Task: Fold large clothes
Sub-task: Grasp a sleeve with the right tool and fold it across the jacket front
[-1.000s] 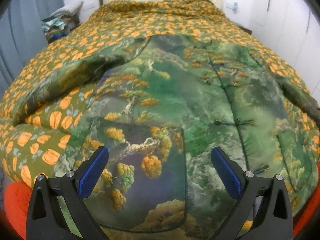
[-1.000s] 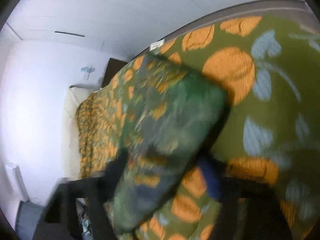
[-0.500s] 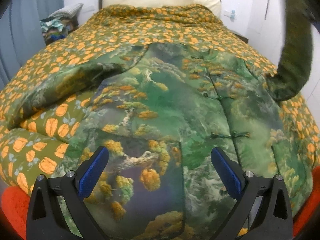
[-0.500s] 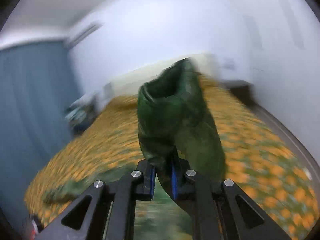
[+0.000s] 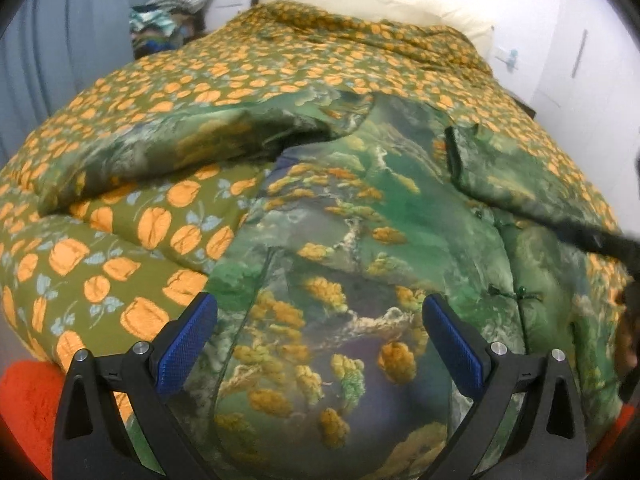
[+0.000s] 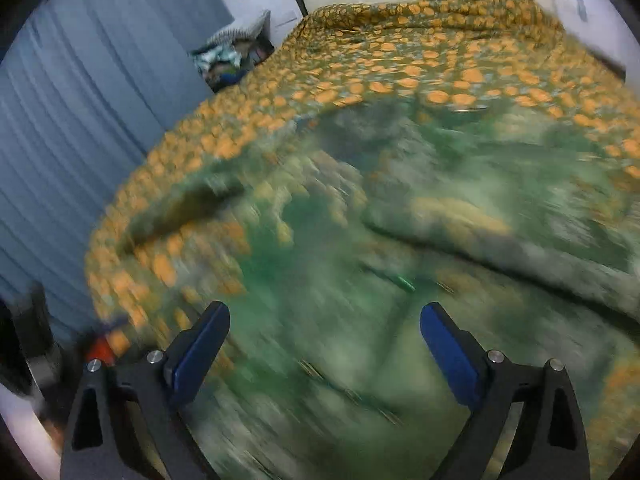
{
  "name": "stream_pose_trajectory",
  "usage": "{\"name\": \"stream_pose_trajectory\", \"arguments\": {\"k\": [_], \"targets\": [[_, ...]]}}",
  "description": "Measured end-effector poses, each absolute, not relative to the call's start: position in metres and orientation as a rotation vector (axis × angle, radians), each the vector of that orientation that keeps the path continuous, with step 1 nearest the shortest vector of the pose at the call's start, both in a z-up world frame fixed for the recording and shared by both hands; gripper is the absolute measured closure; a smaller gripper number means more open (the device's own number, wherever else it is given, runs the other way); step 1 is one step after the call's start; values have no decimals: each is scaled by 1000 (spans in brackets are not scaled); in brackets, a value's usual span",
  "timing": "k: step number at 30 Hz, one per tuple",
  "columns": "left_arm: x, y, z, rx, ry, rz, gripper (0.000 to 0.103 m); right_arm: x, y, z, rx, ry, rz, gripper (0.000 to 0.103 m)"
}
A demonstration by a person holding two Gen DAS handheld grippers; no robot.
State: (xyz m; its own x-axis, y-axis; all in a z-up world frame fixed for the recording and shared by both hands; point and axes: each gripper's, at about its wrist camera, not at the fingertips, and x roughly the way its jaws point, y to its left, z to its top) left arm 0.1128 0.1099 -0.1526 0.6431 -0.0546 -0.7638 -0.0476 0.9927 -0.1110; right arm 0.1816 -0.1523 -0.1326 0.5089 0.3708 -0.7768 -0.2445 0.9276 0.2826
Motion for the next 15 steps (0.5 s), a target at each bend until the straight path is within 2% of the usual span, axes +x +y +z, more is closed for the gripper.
{"name": "stream_pose_trajectory", "arguments": {"k": [8, 11, 13, 15], "targets": [[127, 71, -173, -28, 936, -66, 0, 112, -230, -143, -10, 935, 169, 7], [133, 57, -197, 58, 1014, -60, 0, 116, -255, -181, 48, 997, 101, 7], [127, 49, -200, 120, 975, -50, 0, 116, -268, -204, 148, 1028, 78, 7], [122, 43, -199, 166, 954, -59, 0, 113, -272, -205, 180, 984, 77, 5]]}}
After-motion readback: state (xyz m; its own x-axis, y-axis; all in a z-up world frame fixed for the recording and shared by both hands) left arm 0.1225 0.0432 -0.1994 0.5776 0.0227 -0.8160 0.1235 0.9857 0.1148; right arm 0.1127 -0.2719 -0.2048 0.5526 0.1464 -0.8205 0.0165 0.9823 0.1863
